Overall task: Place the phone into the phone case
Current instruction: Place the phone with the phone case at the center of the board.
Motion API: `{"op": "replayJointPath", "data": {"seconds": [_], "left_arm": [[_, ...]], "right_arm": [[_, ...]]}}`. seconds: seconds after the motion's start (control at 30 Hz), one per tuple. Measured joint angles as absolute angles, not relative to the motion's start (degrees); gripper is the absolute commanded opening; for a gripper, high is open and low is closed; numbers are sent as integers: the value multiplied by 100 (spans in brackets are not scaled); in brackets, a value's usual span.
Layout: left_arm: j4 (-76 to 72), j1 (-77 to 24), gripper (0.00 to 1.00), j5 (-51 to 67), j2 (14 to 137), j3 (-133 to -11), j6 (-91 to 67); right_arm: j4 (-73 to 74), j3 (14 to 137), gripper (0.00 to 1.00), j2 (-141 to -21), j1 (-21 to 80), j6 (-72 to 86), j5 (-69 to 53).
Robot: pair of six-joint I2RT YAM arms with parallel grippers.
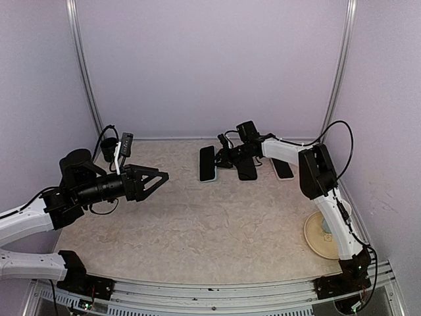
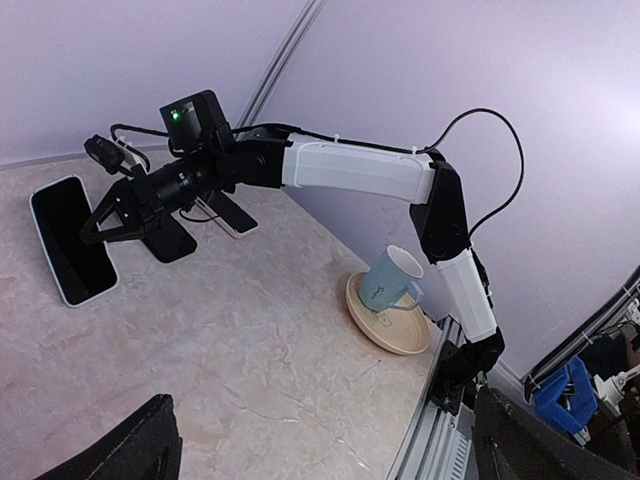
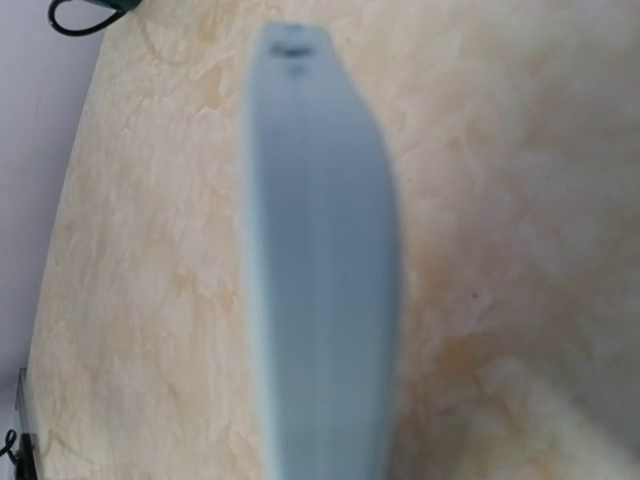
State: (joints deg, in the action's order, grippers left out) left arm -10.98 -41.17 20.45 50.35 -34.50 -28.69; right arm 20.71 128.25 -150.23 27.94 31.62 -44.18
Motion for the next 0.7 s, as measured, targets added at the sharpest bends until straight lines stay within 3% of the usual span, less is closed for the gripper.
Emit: {"op": "replayJointPath", "data": {"seconds": [0.7], "left_arm": [[-1096,-4117,99,1944,5068,-3439,-2867]], "right_arm": [[2073,12982,23,-15257,2718,3203,-4270]]}}
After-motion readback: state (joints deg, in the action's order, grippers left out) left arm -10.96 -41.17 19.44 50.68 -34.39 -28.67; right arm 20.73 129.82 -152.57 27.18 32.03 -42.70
